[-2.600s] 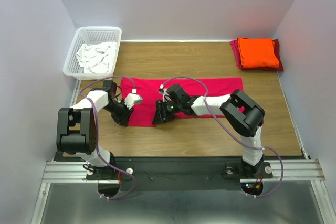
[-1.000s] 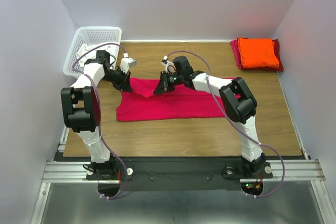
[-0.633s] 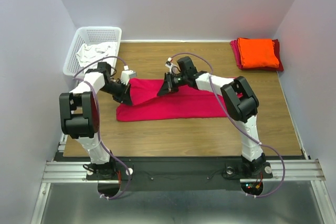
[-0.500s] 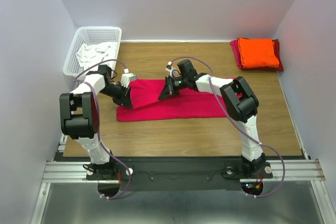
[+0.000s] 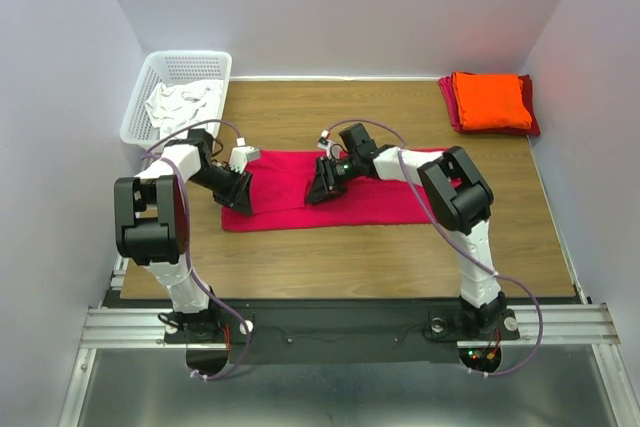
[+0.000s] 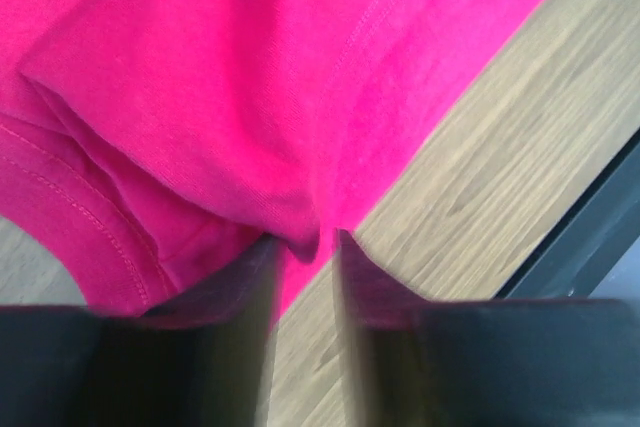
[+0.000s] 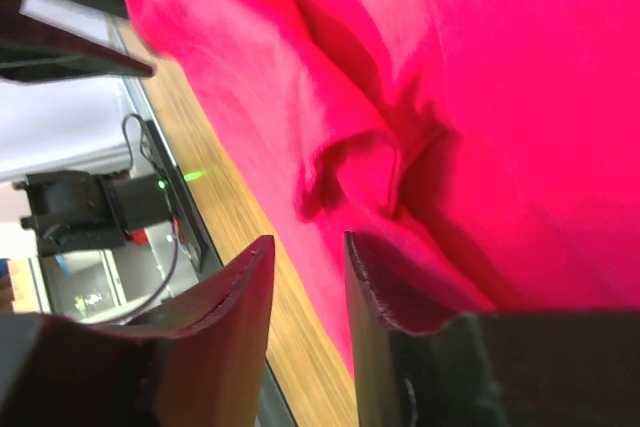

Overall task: Fold and stack the t-shirts
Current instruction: Fold the tshirt

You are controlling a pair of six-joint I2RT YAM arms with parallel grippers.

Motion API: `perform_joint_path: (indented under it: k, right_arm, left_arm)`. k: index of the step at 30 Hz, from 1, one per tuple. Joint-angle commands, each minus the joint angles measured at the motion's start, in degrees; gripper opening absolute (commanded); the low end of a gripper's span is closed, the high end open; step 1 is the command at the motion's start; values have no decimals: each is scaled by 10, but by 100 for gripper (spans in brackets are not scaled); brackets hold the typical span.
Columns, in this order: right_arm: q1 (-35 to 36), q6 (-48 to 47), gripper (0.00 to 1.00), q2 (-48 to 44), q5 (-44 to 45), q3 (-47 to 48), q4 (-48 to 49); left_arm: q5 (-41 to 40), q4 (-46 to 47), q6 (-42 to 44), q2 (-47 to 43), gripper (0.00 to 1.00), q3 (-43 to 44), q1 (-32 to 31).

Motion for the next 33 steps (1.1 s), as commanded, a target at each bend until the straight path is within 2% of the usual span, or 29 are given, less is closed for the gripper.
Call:
perform_joint_path:
  k: [1,5,9,18,21,27,30,33]
  right_arm:
    - [1,-59,41,-64,2,24,-48]
    - [1,-104,38,-96,23,39,-70]
    - [2,-116,36,-85,35,66,-73]
    - [17,-97,32,15,21,148,-71]
    - [17,-105,30,46,47,155,-72]
    - [5,-145,30,65,106,147,-73]
    - [2,-171,29,57,141,142,-73]
    - [-7,-174,32,19,126,128,-78]
  left_arm:
    - [17,-56,34,-31,48,32,8]
    - [24,-52,33,-71,46,50,10]
    - [36,-27,16,-72,42,54,9]
    - [85,92,-73,-22,34,35,9]
    - [66,139,-97,5,33,27,10]
    - [-25,186,-127,53,31,32,9]
    - [-51,194,-137,76,30,51,9]
    - [-67,190,-147,81,31,83,9]
